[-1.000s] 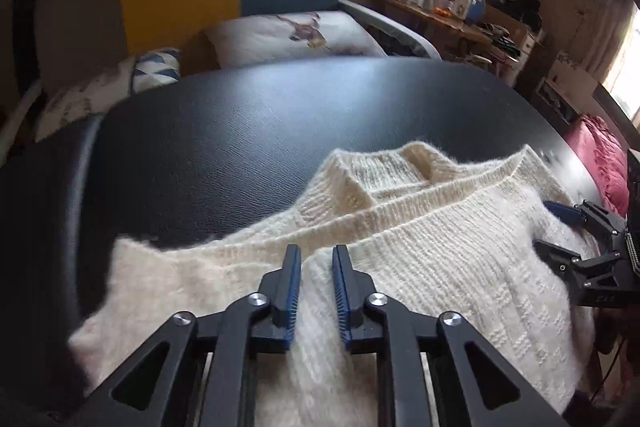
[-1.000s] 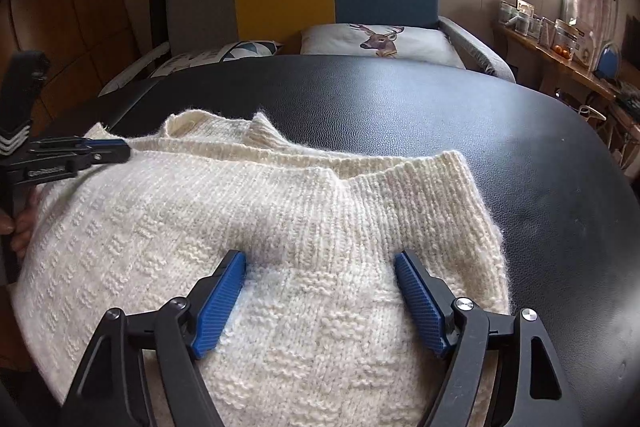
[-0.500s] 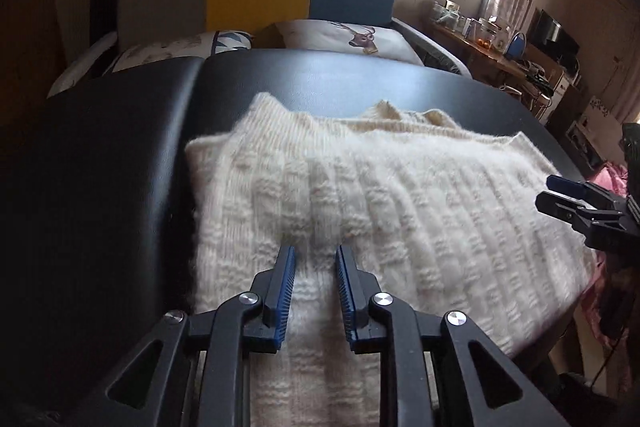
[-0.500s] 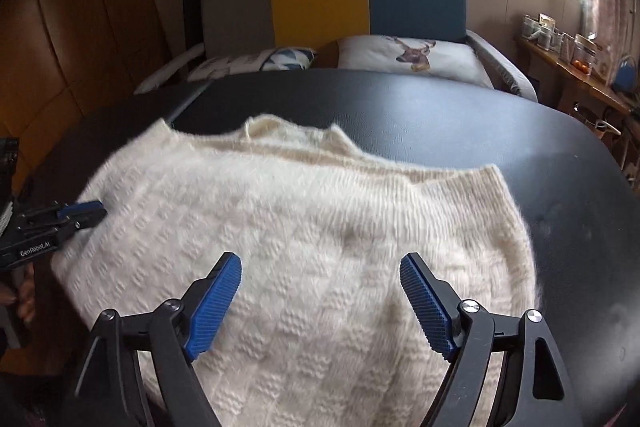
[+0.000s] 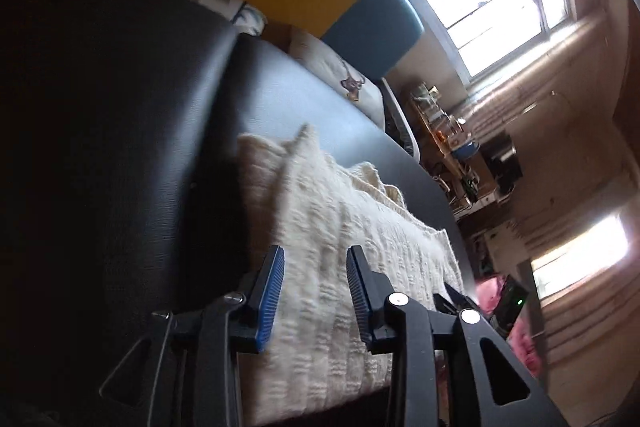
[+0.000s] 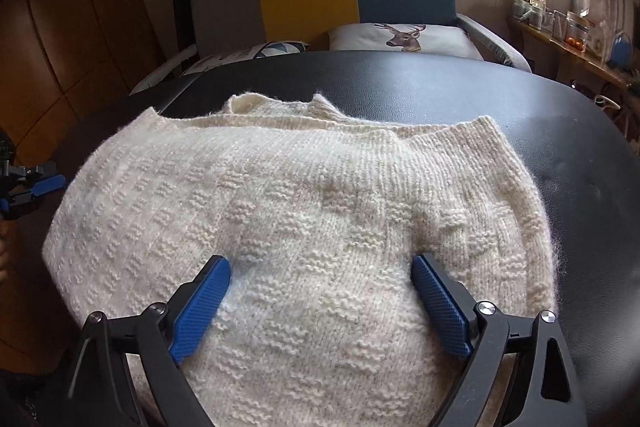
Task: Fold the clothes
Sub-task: 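Open both grippers and smooth the folded sweater flat, then pinch the sweater edge with the left gripper and lift it up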
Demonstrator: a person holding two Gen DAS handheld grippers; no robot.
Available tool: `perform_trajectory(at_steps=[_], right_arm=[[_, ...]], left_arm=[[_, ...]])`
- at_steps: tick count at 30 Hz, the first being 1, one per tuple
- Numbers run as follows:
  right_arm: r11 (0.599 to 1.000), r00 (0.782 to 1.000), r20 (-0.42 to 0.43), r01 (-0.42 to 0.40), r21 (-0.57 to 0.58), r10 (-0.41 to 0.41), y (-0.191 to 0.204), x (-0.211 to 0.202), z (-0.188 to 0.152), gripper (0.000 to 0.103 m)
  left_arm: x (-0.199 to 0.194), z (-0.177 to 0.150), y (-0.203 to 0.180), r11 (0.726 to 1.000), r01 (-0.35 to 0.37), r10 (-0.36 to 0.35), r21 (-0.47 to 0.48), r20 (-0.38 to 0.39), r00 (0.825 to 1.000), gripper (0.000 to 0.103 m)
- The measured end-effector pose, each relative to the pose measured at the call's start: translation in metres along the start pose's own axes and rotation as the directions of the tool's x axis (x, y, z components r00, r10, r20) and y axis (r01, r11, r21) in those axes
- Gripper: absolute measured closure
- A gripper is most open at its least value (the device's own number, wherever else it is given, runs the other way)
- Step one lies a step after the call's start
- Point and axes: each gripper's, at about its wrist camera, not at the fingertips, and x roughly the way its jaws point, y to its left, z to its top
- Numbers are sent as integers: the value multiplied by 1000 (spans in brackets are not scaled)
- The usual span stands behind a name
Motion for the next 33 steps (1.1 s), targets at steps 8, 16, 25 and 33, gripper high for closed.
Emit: perform_trajectory(at_steps=[8, 16, 25, 33], right_arm=[[1000, 1000, 15, -5, -17, 5, 4, 4, 0, 0], [1000, 999, 31, -12, -17, 13, 3, 4, -1, 0], [1000, 999, 46, -12, -17, 13, 3, 4, -2, 0], [1000, 999, 33, -11, -25, 12, 4, 4, 1, 0]], left_arm=[[32, 18, 21, 998, -59, 60, 12, -85, 995, 56], [68, 37, 24, 997, -63, 67, 52, -93, 993, 43], [95, 28, -8, 984, -67, 80, 165, -71, 994, 77], [92, 26, -14, 975, -154, 159, 158, -21, 987, 84]])
